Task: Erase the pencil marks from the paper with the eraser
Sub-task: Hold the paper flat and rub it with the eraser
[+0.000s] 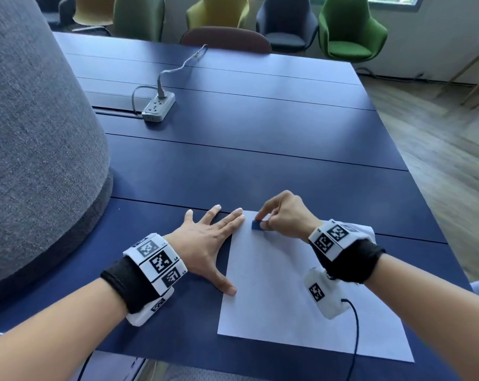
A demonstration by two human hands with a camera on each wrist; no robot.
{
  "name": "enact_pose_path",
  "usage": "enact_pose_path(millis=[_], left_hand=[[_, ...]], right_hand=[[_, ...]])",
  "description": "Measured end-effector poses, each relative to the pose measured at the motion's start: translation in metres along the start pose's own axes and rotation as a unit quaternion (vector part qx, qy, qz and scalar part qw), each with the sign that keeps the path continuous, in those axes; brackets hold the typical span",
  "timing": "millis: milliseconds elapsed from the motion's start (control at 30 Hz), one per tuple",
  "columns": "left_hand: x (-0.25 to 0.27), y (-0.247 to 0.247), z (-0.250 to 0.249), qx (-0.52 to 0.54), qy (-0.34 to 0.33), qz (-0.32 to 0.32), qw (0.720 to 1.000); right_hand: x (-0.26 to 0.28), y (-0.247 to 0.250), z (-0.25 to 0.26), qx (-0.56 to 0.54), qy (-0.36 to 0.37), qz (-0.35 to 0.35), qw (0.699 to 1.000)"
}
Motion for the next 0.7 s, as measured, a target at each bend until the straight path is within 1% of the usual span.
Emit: enact_pose_path(millis=[33, 67, 100, 167, 200, 233, 300, 333, 367, 400, 467, 500, 533, 633, 667, 700], left_hand=[[0.000, 0.000, 0.000, 0.001, 0.000, -0.001, 1.000], [0.000, 0.000, 0.000, 0.001, 0.000, -0.002, 1.000], [0.000, 0.000, 0.000, 0.000, 0.001, -0.001, 1.000], [-0.001, -0.001, 0.000, -0.003, 0.003, -0.001, 1.000], [-0.001, -0.001, 0.000, -0.005, 0.004, -0.001, 1.000], [-0.001, 0.000, 0.000, -0.007, 0.005, 0.001, 1.000], [0.000, 0.000, -0.002, -0.009, 0.007, 0.004, 1.000], [0.000, 0.000, -0.003, -0.010, 0.008, 0.005, 1.000], [0.000, 0.001, -0.004, -0.013, 0.010, 0.008, 1.000], [0.000, 0.001, -0.005, -0.015, 0.011, 0.010, 1.000], [0.000, 0.003, -0.007, -0.017, 0.016, 0.015, 1.000], [0.001, 0.003, -0.007, -0.017, 0.018, 0.018, 1.000], [0.001, 0.004, -0.007, -0.017, 0.018, 0.019, 1.000], [0.002, 0.004, -0.006, -0.013, 0.018, 0.019, 1.000], [0.002, 0.004, -0.006, -0.012, 0.019, 0.018, 1.000], [0.002, 0.004, -0.006, -0.012, 0.019, 0.019, 1.000]], right_hand=[[-0.002, 0.001, 0.001, -0.003, -0.003, -0.019, 1.000], [-0.002, 0.000, 0.001, -0.004, -0.005, -0.018, 1.000], [-0.001, -0.002, 0.001, -0.005, -0.003, 0.002, 1.000], [0.002, -0.004, 0.004, -0.006, -0.007, 0.066, 0.998], [0.001, -0.004, 0.005, -0.004, -0.011, 0.077, 0.997], [-0.002, -0.002, 0.005, -0.005, -0.013, 0.064, 0.998], [-0.006, 0.000, 0.004, -0.010, -0.016, 0.013, 1.000], [-0.005, 0.000, 0.004, -0.011, -0.015, -0.001, 1.000], [-0.001, -0.002, 0.004, -0.009, -0.012, 0.001, 1.000], [0.005, -0.005, 0.002, -0.008, -0.010, 0.022, 1.000], [0.020, -0.012, 0.002, -0.006, -0.016, 0.101, 0.995], [0.025, -0.014, 0.002, -0.003, -0.014, 0.123, 0.992], [0.026, -0.013, 0.001, -0.003, -0.010, 0.116, 0.993], [0.027, -0.009, 0.000, -0.025, -0.004, 0.015, 1.000], [0.030, -0.009, 0.001, -0.025, 0.005, 0.005, 1.000], [0.035, -0.011, 0.002, -0.022, 0.016, 0.020, 0.999]])
Point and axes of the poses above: each hand's wrist, its own x-axis away from the middle knuckle, its own y-axis out of the back of the hand, z = x × y, the point moved 2 cm from there along -x, towards the middle knuckle, and after that the axes turned 9 degrees about y, right-handed, at the moved point
